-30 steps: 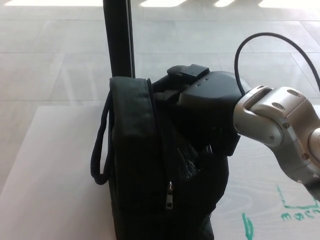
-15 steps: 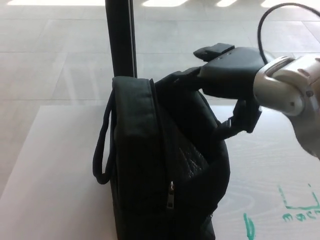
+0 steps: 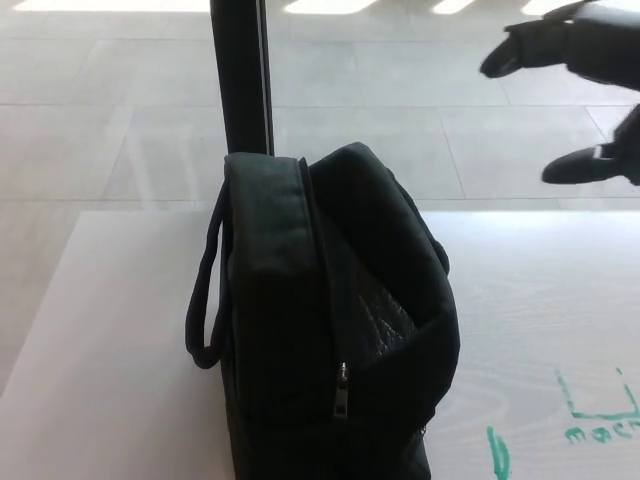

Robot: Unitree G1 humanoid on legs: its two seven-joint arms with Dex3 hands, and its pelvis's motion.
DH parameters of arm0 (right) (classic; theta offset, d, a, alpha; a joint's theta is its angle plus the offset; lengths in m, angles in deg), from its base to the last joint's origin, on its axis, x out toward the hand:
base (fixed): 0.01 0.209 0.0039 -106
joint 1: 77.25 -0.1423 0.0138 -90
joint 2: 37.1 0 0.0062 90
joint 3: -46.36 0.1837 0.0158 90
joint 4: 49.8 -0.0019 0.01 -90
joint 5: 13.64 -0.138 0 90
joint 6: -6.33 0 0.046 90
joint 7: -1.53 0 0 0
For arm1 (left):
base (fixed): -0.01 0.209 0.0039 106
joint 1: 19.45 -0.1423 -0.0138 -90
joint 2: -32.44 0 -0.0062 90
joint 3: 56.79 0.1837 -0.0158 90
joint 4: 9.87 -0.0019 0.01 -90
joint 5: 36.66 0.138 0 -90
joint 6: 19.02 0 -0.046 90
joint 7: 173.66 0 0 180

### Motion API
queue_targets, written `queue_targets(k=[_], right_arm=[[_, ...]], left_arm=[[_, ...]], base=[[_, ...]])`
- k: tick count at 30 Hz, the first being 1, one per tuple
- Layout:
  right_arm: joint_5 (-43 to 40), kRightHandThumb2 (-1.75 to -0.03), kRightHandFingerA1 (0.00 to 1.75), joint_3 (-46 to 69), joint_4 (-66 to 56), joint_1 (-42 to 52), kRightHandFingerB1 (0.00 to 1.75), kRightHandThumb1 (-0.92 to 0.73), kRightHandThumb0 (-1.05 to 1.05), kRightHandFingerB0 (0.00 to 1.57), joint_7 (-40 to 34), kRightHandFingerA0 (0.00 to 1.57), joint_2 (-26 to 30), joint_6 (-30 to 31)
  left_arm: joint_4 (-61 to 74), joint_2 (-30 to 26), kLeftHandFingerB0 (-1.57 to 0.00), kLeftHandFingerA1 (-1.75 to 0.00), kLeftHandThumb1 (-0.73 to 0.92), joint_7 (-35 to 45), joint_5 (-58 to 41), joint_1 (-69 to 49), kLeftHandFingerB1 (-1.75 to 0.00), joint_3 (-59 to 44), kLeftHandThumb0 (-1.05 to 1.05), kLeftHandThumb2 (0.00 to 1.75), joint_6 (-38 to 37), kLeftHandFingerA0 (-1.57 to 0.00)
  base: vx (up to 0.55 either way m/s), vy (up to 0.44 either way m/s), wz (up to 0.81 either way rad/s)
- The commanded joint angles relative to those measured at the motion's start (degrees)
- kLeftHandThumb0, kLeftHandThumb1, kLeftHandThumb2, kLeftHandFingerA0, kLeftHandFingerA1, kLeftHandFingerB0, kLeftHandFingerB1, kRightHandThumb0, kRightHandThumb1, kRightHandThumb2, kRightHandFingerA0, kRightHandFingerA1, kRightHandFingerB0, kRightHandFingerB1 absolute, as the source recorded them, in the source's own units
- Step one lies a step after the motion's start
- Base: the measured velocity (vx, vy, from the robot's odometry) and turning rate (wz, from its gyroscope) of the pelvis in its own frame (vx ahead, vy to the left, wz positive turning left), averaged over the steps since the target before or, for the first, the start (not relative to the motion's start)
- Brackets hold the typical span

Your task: The robot uses its right hand to pick up the cube kept on the middle of the desk and put it inside the bag next to it

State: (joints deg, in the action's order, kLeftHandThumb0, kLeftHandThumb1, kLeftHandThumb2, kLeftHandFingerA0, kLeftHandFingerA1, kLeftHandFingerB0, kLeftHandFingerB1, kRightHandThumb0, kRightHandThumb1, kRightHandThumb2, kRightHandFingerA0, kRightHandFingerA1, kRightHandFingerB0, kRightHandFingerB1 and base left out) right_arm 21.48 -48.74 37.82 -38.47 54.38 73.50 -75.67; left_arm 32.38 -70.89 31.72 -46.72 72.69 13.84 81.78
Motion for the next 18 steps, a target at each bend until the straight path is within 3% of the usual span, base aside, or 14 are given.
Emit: queue_targets(k=[1, 2, 5, 6, 8, 9, 10, 11, 13, 14, 15, 16, 17, 18], right_arm=[[-6.13, -1.02, 0.52, 7.63, 0.58, 12.1, 0.47, -0.45, -0.36, 0.0, -3.76, 0.03, 5.08, -2.25], [-7.29, -0.61, 0.36, 9.1, 0.95, 13.95, 0.28, -0.72, -0.64, 0.2, -4.69, 0.15, 5.52, -3.79], [-8.89, -0.63, 0.38, 14.26, 1.54, 21.09, 0.28, -0.74, -0.69, 0.17, -7.98, 0.15, 6.94, -7.14], [-8.09, -0.93, 0.45, 20.0, 0.46, 28.49, 0.38, -0.59, -0.82, 0.1, -10.07, 0.02, 7.09, -4.84], [-8.13, -0.96, 0.35, 24.41, 0.63, 33.57, 0.31, -0.59, -0.73, 0.09, -11.68, 0.01, 6.58, -3.5], [-8.18, -0.96, 0.35, 24.82, 0.7, 34.03, 0.31, -0.59, -0.73, 0.09, -11.83, 0.01, 6.6, -3.46], [-8.43, -0.63, 0.32, 26.39, 1.16, 35.49, 0.24, -0.78, -0.69, 0.1, -12.62, 0.07, 6.27, -3.51], [-9.25, -0.94, 0.42, 28.94, 2.24, 37.72, 0.32, -0.59, -0.72, 0.06, -14.2, 0.03, 5.47, -4.4], [-10.46, -0.92, 0.45, 33.53, 4.92, 42.22, 0.32, -0.59, -0.72, 0.07, -17.56, 0.05, 4.39, -6.97], [-10.69, -0.9, 0.47, 34.28, 5.43, 42.99, 0.37, -0.59, -0.83, 0.05, -18.35, 0.05, 4.02, -7.34], [-11.06, -0.9, 0.47, 35.38, 6.24, 44.15, 0.37, -0.59, -0.83, 0.05, -19.55, 0.05, 3.49, -7.92], [-11.91, -1.04, 0.53, 38.25, 8.46, 46.56, 0.49, -0.47, -0.37, 0.0, -21.73, 0.02, 2.14, -7.69], [-12.33, -0.62, 0.41, 39.53, 9.16, 47.9, 0.27, -0.77, -0.72, 0.15, -22.4, 0.09, 1.51, -7.4], [-12.17, -0.64, 0.41, 40.27, 9.36, 49.12, 0.26, -0.76, -0.78, 0.13, -22.93, 0.08, 1.22, -7.08]], left_arm=[[1.25, -0.13, -0.42, -0.62, 0.61, -1.28, 0.12, -1.56, -0.51, -0.04, -0.68, 0.58, -1.47, -0.44], [1.48, -0.05, -0.43, -0.63, 0.63, -1.31, -0.04, -1.67, -0.53, -0.11, -0.68, 0.59, -1.55, -0.44], [1.61, 0.12, -0.43, -0.63, 0.61, -1.35, -0.15, -1.66, -0.53, -0.16, -0.66, 0.59, -1.75, -0.45], [2.18, -0.36, -0.4, -0.6, 0.65, -0.87, 0.85, -2.03, -0.5, 0.95, -0.7, 0.59, -1.67, -0.41], [2.27, -0.97, -0.39, -0.57, 0.65, -0.02, 1.17, -2.32, -0.48, 1.48, -0.72, 0.6, -1.64, -0.39], [2.28, -0.93, -0.39, -0.57, 0.65, 0.02, 1.16, -2.4, -0.48, 1.55, -0.72, 0.6, -1.65, -0.39], [1.86, -0.88, -0.4, -0.58, 0.66, -0.03, 1.05, -2.31, -0.48, 1.49, -0.7, 0.59, -1.83, -0.4], [1.56, -0.91, -0.4, -0.56, 0.64, -0.03, 1.03, -2.23, -0.47, 1.52, -0.74, 0.59, -1.79, -0.39], [0.9, -0.38, -0.41, -0.59, 0.62, -0.57, 0.46, -2.05, -0.49, 0.95, -0.72, 0.58, -1.99, -0.41], [1.24, -0.15, -0.31, -0.67, 0.42, -0.91, 0.09, -2.23, -0.56, 0.55, -0.68, 0.91, -1.69, -0.43], [1.76, 0.2, -0.31, -0.67, 0.42, -1.43, -0.45, -2.5, -0.56, -0.06, -0.68, 0.91, -1.25, -0.43], [0.89, -0.01, -0.28, -0.66, 0.44, -1.12, 0.34, -2.55, -0.54, 0.62, -0.69, 0.92, -2.46, -0.42], [0.75, -0.11, -0.27, -0.65, 0.44, -0.93, 0.67, -2.7, -0.53, 0.95, -0.7, 0.93, -2.76, -0.41], [1.08, -0.15, -0.36, -0.56, 0.62, -0.95, 0.79, -2.88, -0.45, 1.1, -0.74, 0.59, -2.5, -0.39]], base=[[0.0, 0.0, 0.0], [0.0, 0.0, 0.0], [0.0, 0.0, 0.0], [0.0, 0.0, 0.0], [0.0, 0.0, 0.0], [0.0, 0.0, 0.0], [0.0, 0.0, 0.0], [0.0, 0.0, 0.0], [0.0, 0.0, 0.0], [0.0, 0.0, 0.0], [0.0, 0.0, 0.0], [0.0, 0.0, 0.0], [0.0, 0.0, 0.0], [0.0, 0.0, 0.0]])
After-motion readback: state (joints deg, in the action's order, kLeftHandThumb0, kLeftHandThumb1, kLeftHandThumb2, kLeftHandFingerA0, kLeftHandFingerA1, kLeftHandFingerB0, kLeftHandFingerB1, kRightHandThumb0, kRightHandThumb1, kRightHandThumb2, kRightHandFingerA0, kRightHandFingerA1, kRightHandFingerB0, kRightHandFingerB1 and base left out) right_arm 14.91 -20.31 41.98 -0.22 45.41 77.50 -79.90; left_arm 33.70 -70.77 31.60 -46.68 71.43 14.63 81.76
